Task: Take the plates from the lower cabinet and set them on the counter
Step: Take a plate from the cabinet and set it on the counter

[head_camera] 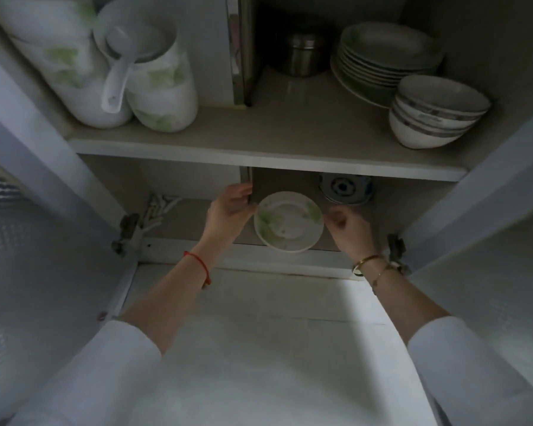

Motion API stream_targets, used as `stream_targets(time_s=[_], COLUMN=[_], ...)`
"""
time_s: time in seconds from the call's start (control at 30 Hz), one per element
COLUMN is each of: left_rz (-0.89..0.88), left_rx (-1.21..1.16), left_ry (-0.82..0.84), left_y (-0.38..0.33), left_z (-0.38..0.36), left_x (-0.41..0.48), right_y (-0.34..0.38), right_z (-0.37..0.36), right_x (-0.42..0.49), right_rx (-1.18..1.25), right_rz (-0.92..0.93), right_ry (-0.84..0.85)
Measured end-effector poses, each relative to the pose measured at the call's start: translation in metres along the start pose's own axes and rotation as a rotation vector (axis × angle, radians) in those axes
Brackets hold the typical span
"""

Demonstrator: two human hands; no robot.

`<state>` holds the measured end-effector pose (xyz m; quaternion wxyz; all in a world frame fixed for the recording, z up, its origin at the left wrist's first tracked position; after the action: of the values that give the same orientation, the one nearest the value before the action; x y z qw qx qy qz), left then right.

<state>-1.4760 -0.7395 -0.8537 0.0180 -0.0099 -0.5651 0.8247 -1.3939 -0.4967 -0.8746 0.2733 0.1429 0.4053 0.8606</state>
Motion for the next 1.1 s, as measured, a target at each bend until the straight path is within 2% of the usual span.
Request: stream_targets(time_s=[0.23, 0.4, 0.57, 0.67, 0.8, 0.93, 1.1], left_rz=[0.079, 0.166, 0.209, 0.15, 0.115, 0.046, 0.031], left_rx=[0.06, 0.075, 0.255, 0.293, 0.312, 0.359, 0.401], left_ry=[-0.022, -0.037, -0.011, 0.009, -0.045, -0.006, -0.037], left_y=[0.071, 0.121, 0.149, 0.15, 0.149, 0.14, 0.143], left_z=[-0.062, -0.097, -0.11, -0.115, -0.118, -0.119, -0.12], left_x=[0.046, 0.061, 0.07, 0.07, 0.07, 0.068, 0.071], right_y=[-0.071, -0.109, -0.123, -0.124, -0.124, -0.125, -0.125], right_z=[-0.059, -0.086, -0.103, -0.105, -0.109, -0.112, -0.114], right_x=[0.056, 0.08, 0.086, 0.087, 0.088, 0.089, 0.09], right_rx=[-0.028, -0.059, -0.038, -0.002, -0.014, 0.079, 0.191], right_rz=[0.029, 0.004, -0.005, -0.016, -0.029, -0.14, -0.254], right_ry=[-0.097, -0.091, -0.082, -0.1, -0.103, -0.121, -0.082])
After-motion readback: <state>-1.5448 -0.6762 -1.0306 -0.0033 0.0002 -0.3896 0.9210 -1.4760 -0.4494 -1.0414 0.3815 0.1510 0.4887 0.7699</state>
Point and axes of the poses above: each hand's wrist, its own x-axis towards the middle knuckle, its own z-axis out of the back of the hand, y = z × x, the point moved 3 cm from there along x, towards the middle knuckle, and after that the axes turned 10 degrees about -y, right-handed, at the moved point
